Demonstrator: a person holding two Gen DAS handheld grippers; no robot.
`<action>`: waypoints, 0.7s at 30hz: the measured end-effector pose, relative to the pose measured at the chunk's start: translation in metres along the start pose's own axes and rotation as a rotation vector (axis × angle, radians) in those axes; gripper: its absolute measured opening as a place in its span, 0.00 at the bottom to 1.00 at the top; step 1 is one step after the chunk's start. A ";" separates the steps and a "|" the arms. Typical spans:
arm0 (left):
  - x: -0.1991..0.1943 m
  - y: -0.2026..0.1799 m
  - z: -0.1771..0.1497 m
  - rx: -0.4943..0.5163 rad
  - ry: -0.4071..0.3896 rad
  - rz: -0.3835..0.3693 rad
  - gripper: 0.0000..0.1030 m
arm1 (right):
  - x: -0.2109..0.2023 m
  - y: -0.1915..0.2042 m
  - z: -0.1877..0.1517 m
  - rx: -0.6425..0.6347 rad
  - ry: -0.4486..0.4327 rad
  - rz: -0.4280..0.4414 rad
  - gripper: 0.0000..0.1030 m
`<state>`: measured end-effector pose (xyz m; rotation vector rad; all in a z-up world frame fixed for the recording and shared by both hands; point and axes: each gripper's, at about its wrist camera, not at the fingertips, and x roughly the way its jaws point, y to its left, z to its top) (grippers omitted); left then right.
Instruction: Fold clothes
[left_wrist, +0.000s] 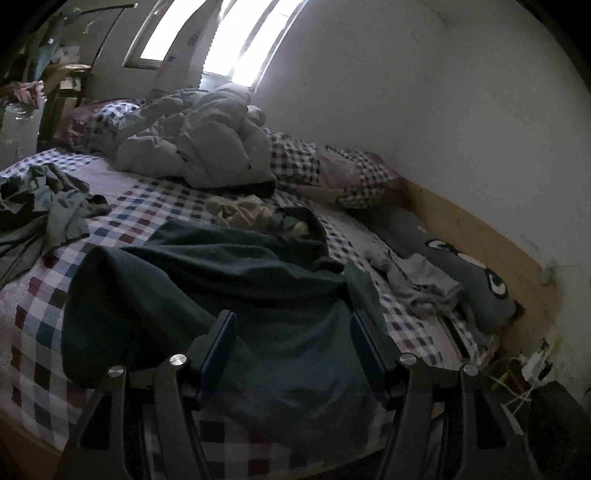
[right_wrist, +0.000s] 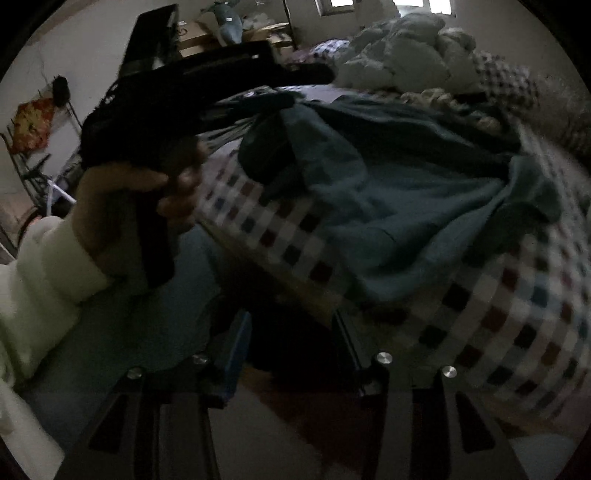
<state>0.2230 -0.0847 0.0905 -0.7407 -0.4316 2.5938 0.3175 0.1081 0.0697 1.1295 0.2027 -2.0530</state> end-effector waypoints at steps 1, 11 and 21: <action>0.000 -0.001 -0.001 0.002 0.002 0.000 0.66 | 0.000 -0.001 -0.002 0.003 0.006 -0.001 0.47; 0.003 -0.026 -0.012 0.063 0.019 -0.004 0.66 | -0.034 -0.060 0.011 0.165 -0.104 -0.105 0.47; 0.025 -0.070 -0.037 0.149 0.104 0.004 0.66 | -0.064 -0.148 0.047 0.317 -0.267 -0.279 0.47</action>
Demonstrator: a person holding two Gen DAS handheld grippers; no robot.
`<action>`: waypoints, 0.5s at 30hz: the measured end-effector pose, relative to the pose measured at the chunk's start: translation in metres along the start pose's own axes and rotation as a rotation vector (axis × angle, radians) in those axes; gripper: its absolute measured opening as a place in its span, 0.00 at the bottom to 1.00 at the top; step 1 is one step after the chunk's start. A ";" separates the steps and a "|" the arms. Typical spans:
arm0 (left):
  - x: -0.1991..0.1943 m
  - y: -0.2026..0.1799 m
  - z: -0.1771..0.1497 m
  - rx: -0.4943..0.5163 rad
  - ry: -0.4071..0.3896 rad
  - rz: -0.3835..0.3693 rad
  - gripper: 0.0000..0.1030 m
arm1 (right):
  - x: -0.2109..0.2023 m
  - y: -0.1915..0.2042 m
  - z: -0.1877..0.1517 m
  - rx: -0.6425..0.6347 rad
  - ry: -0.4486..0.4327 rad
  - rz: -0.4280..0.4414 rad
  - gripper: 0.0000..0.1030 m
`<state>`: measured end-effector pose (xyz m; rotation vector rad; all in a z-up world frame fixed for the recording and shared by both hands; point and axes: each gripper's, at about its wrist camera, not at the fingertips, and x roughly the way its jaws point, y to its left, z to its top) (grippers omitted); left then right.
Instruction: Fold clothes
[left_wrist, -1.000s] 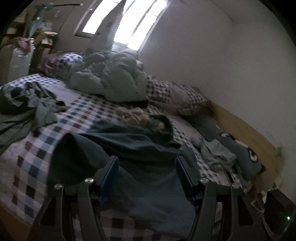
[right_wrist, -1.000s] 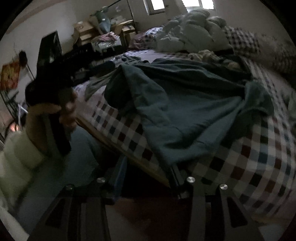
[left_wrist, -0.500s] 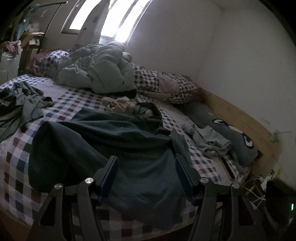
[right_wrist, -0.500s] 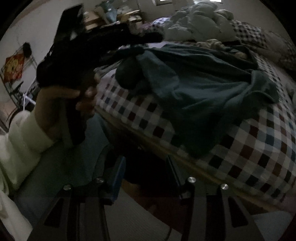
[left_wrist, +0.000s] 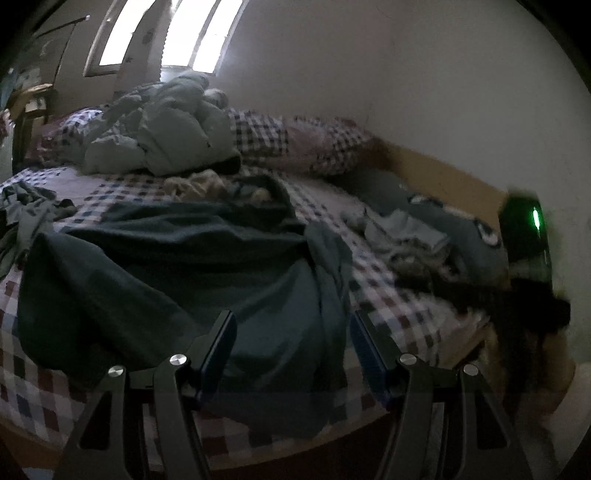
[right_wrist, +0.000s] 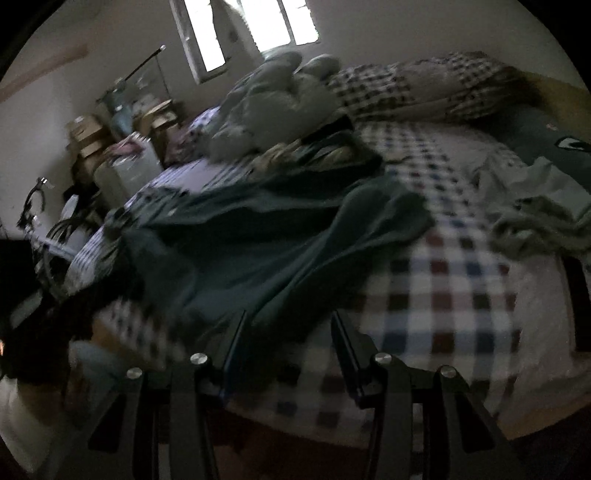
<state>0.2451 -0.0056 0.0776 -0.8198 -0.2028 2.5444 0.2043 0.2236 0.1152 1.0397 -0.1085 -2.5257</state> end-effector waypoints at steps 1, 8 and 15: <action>0.003 -0.006 -0.003 0.015 0.010 0.014 0.66 | 0.003 -0.004 0.007 0.004 -0.009 -0.006 0.47; 0.024 -0.055 -0.032 0.149 0.081 0.140 0.66 | 0.023 -0.018 0.040 0.022 -0.086 -0.054 0.47; 0.049 -0.098 -0.062 0.256 0.151 0.241 0.66 | 0.034 -0.037 0.018 0.083 -0.072 -0.067 0.47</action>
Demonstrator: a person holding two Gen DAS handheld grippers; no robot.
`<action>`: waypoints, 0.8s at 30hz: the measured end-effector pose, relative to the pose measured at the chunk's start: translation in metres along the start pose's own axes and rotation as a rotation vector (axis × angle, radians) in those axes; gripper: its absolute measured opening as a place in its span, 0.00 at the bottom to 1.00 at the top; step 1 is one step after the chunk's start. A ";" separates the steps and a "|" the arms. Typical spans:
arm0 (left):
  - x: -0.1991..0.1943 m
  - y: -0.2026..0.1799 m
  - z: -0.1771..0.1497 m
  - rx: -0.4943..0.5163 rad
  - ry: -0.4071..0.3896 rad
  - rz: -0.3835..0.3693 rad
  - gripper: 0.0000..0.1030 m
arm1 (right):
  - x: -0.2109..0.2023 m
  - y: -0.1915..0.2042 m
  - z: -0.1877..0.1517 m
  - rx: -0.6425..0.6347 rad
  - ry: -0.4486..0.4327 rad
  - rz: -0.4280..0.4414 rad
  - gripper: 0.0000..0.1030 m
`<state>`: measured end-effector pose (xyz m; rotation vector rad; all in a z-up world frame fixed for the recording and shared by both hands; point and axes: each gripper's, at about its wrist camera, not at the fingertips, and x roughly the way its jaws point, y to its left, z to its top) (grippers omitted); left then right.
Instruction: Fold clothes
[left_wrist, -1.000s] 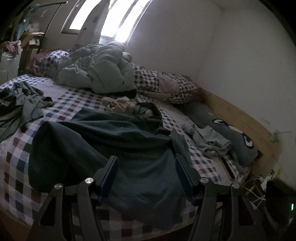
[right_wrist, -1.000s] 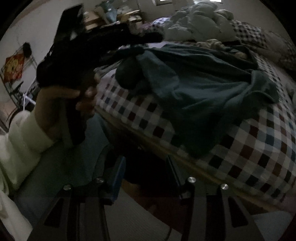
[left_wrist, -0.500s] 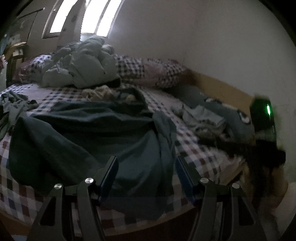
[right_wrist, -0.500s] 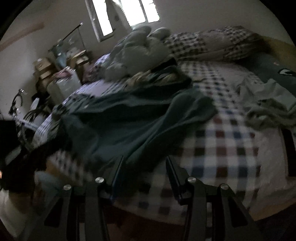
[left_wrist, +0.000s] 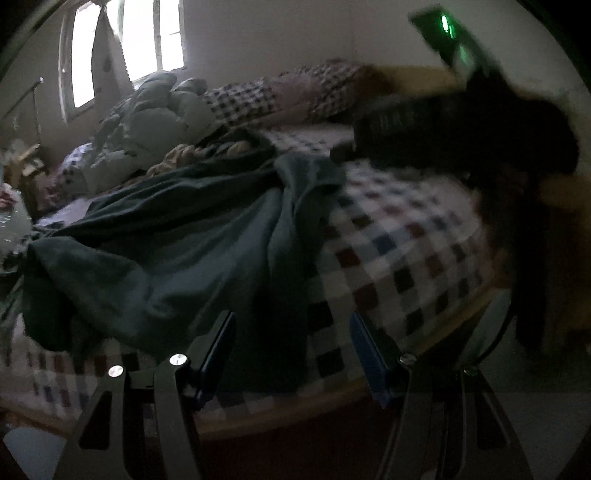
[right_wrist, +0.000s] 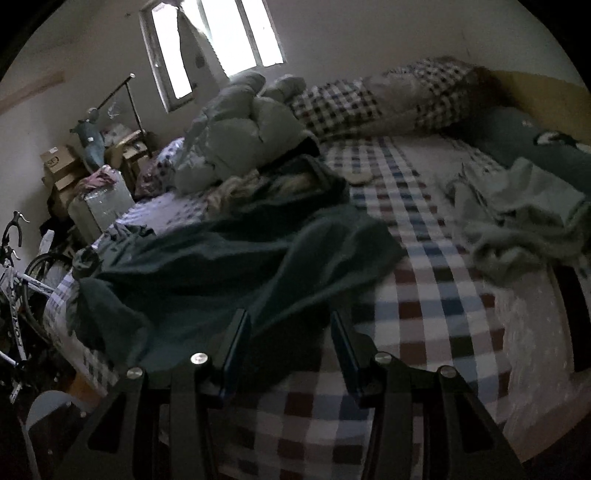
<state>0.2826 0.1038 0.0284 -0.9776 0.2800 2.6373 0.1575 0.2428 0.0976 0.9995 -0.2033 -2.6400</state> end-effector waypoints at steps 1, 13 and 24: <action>0.003 -0.005 -0.001 0.007 0.008 0.007 0.66 | 0.001 -0.003 -0.001 0.008 0.000 0.001 0.47; 0.042 -0.032 -0.014 0.109 0.088 0.134 0.66 | -0.002 -0.007 -0.004 0.025 -0.013 0.019 0.47; 0.063 -0.034 -0.012 0.119 0.113 0.200 0.56 | -0.004 -0.006 -0.003 0.030 -0.013 0.039 0.47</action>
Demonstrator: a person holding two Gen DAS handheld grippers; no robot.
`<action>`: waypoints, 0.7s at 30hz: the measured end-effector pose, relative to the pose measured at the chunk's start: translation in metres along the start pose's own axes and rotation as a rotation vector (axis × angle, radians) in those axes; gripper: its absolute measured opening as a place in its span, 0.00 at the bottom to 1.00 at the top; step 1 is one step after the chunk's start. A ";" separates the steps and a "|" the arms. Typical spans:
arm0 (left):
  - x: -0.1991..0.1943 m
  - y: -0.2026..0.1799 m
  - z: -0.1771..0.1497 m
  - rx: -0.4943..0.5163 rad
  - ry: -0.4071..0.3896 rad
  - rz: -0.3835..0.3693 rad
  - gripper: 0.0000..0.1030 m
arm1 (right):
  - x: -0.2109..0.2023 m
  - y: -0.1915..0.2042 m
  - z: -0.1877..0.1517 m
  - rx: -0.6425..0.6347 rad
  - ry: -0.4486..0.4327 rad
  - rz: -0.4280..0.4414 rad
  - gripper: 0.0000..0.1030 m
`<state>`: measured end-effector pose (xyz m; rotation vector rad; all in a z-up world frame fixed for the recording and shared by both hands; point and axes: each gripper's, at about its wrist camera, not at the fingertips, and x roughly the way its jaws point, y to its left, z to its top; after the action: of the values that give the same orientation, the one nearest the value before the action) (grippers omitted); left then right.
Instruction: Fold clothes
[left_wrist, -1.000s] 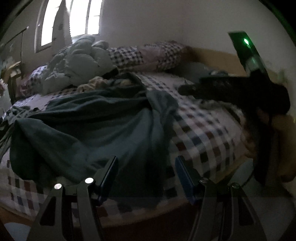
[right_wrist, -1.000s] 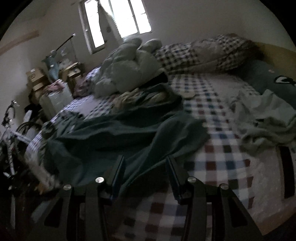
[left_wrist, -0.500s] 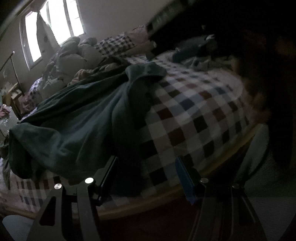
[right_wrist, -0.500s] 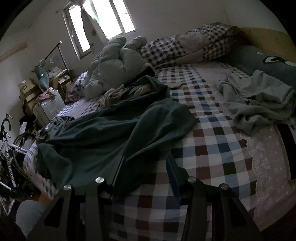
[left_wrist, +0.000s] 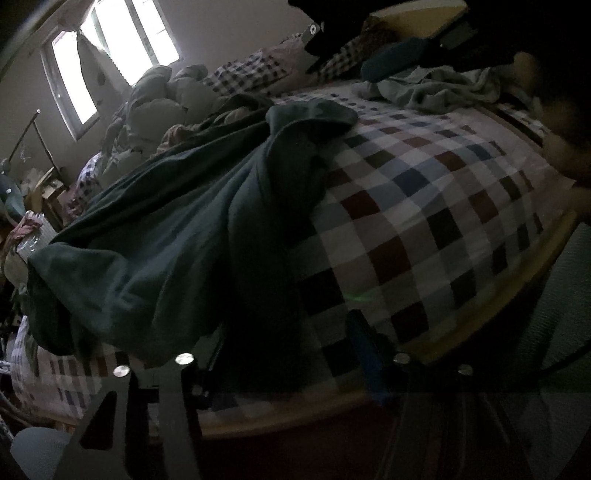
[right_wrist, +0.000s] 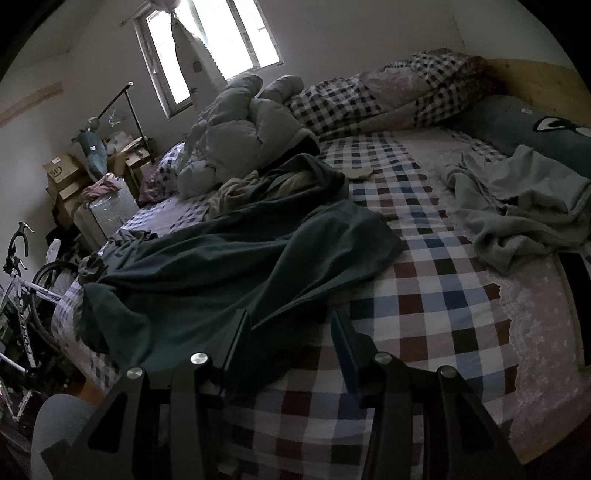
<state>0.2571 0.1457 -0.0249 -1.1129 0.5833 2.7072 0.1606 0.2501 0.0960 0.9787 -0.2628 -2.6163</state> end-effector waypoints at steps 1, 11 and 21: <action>0.002 -0.001 0.001 0.003 0.003 0.003 0.53 | 0.000 0.000 0.000 0.002 0.000 0.002 0.47; -0.001 0.026 0.004 -0.069 0.014 -0.044 0.10 | -0.002 -0.005 0.001 0.026 -0.009 -0.006 0.47; -0.039 0.065 0.012 -0.188 -0.072 -0.186 0.07 | 0.012 0.004 0.022 0.012 0.018 0.032 0.47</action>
<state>0.2580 0.0915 0.0295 -1.0468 0.2057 2.6684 0.1384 0.2431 0.1065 0.9932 -0.2869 -2.5790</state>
